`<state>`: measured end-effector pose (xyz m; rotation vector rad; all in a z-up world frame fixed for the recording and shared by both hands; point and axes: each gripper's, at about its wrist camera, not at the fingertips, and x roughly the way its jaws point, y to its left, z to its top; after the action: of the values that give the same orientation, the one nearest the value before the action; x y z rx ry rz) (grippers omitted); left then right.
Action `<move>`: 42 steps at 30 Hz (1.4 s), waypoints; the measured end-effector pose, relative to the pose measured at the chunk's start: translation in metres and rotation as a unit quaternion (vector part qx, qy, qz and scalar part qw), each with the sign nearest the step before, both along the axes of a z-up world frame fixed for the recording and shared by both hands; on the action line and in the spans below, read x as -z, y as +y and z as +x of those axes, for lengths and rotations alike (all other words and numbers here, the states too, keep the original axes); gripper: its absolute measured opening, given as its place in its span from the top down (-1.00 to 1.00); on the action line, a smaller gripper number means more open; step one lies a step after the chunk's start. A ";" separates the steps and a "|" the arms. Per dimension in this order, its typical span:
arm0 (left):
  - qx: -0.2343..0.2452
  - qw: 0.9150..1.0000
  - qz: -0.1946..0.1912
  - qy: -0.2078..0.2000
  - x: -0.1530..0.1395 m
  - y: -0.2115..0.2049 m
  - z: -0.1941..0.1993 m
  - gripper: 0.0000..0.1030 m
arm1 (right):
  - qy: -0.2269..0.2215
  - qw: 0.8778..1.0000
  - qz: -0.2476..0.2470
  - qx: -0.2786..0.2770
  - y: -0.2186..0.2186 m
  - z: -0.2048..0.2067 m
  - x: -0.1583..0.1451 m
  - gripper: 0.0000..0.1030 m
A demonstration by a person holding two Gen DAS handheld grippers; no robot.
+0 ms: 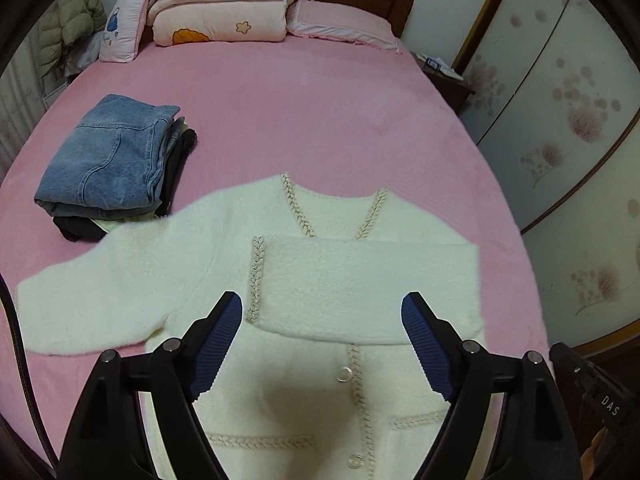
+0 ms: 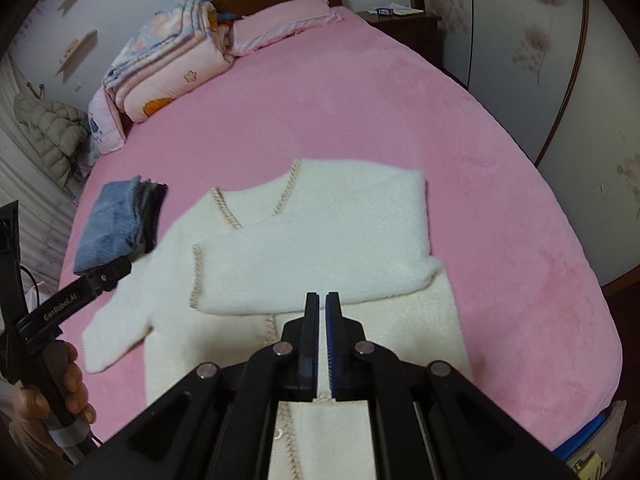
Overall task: Fold large clothes
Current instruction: 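Release the sleeve and raise both tools away from the cardigan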
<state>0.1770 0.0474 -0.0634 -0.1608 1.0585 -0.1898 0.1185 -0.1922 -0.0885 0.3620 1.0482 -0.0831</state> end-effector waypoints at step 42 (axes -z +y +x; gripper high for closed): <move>-0.085 0.995 0.029 -0.037 -0.120 0.023 -0.198 -0.99 | -0.067 0.987 0.033 -0.140 0.014 -0.098 -0.075 0.52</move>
<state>-0.0211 0.0707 0.0567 -0.1884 0.9698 -0.0105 0.0207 -0.1784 -0.0131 0.2740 0.9605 0.2251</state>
